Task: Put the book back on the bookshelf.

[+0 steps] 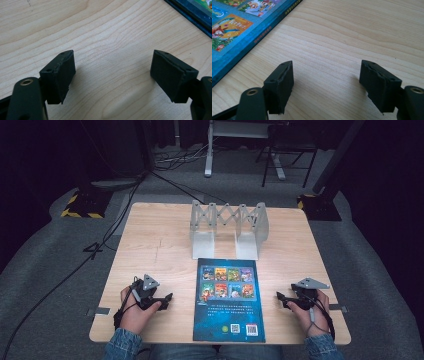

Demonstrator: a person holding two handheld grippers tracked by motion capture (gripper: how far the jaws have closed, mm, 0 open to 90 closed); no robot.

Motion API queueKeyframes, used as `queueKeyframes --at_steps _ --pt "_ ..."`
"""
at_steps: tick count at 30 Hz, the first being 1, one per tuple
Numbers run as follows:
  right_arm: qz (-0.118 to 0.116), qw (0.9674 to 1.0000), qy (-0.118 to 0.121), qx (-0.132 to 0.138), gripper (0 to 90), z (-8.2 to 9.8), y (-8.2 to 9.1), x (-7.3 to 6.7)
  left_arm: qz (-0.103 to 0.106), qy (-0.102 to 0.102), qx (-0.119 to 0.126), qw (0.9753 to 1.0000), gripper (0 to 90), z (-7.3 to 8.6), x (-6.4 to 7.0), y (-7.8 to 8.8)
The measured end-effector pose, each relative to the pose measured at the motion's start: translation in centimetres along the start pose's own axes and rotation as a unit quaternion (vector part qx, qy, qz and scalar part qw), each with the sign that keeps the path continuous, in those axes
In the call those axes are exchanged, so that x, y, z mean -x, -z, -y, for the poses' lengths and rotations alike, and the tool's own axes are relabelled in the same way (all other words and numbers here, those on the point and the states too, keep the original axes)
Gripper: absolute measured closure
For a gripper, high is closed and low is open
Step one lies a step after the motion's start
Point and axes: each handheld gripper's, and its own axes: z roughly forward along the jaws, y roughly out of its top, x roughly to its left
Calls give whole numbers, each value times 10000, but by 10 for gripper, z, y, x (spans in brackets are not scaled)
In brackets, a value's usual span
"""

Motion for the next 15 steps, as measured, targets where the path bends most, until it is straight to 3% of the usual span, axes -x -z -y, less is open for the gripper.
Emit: queueKeyframes --at_steps 7,9,10,11,14,15 --pt "27 10000 -24 2 286 0 0 -1 227 -49 68 9997 273 -7 10 6" --pt "4 10000 -7 18 340 1 1 -2 426 -132 117 9989 367 -10 15 9" --pt "-49 10000 3 40 380 0 1 -3 496 -216 92 9985 439 -11 19 10" --pt "-71 10000 18 20 414 0 2 -5 551 -334 72 9979 571 -12 22 10" --pt "-183 9998 31 45 486 -1 5 -8 689 -610 93 9957 775 -15 32 10" --pt "-217 9997 2 73 491 -2 7 -10 689 -610 93 9957 836 -15 32 10"
